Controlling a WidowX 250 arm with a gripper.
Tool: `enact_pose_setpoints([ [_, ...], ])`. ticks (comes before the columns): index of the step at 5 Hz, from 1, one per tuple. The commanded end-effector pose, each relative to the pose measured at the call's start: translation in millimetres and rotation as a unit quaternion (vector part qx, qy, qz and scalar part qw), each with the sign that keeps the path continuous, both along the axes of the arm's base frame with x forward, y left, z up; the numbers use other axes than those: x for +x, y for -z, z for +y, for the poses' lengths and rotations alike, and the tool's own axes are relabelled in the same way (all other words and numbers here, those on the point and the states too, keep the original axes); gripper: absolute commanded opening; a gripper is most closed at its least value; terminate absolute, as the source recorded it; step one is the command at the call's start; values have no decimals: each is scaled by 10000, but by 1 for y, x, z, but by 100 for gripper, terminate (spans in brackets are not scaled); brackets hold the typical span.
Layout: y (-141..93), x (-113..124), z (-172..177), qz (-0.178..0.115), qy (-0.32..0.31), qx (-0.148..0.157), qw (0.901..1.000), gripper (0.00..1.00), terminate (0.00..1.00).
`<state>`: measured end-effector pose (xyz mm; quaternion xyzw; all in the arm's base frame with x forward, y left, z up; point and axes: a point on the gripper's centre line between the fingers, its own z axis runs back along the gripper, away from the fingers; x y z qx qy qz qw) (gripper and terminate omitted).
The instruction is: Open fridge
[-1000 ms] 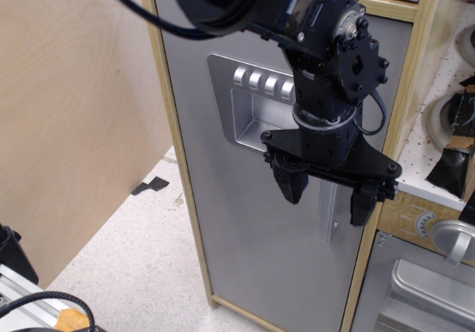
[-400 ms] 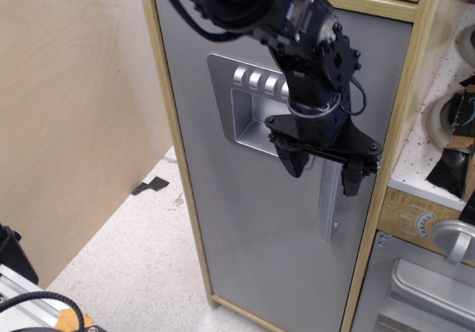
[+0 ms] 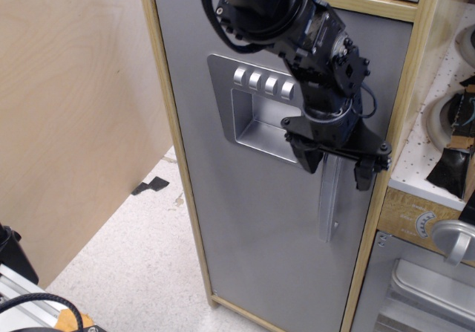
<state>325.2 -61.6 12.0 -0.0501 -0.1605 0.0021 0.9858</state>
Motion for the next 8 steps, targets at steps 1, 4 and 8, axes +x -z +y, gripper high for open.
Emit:
enact_pose_setpoints([
  [1,-9,19,0,-371,-91,31,9993,0,0],
  [4,-10,5,1,-168,-278,136,9994,0,0],
  [8,-20,-101,-38,1012,-412,-209,9938,100,0],
])
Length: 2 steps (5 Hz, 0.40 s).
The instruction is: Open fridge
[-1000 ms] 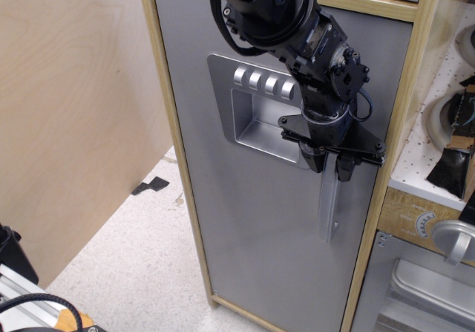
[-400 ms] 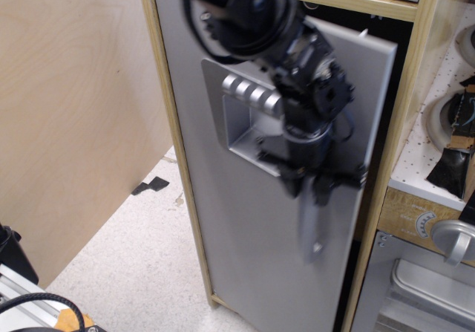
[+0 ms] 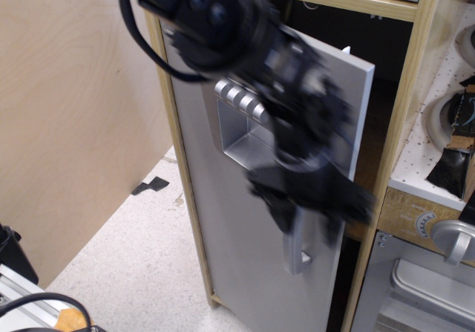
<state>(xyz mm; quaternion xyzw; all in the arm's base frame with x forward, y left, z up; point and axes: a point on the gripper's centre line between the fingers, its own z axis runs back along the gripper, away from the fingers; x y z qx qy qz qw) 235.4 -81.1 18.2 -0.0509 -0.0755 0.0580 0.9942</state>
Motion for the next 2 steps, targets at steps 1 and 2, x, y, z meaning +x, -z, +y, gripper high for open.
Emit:
enact_pose_setpoints([
  [1,-13,-21,-44,268,362,-212,9988,100,0],
  [2,-15,-9,-62,377,1313,-355,9900,100,0],
])
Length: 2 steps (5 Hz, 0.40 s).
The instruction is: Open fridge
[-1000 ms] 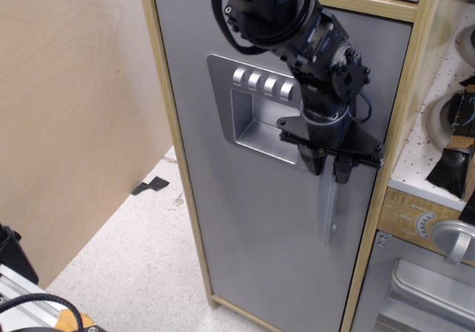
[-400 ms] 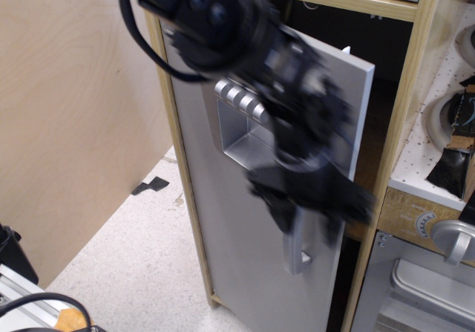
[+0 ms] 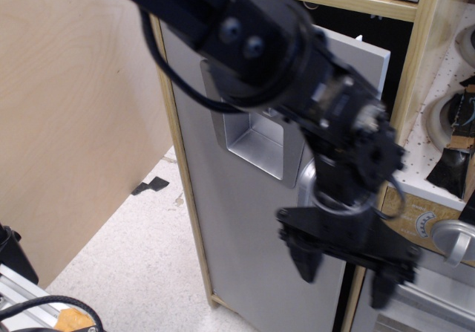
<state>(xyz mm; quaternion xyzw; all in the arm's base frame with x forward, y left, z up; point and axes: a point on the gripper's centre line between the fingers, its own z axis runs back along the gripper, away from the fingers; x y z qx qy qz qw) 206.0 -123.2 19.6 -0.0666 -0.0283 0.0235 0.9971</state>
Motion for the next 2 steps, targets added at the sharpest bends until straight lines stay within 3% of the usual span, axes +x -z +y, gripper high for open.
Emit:
enact_pose_setpoints([
  [1,-21,46,-31,-169,1758,-160,9841,100,0],
  [2,-32,80,-32,-248,2478,-91,9684,100,0],
])
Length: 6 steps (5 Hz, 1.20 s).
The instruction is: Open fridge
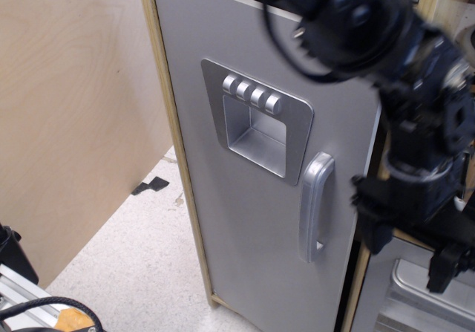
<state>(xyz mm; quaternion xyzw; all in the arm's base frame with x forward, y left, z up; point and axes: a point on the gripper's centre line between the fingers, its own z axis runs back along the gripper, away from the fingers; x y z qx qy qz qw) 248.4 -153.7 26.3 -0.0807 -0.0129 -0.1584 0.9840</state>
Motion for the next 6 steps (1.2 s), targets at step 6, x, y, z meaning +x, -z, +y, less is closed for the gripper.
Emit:
enact_pose_setpoints([
  [6,-24,71,53,-1397,99,368,9895,100,0],
])
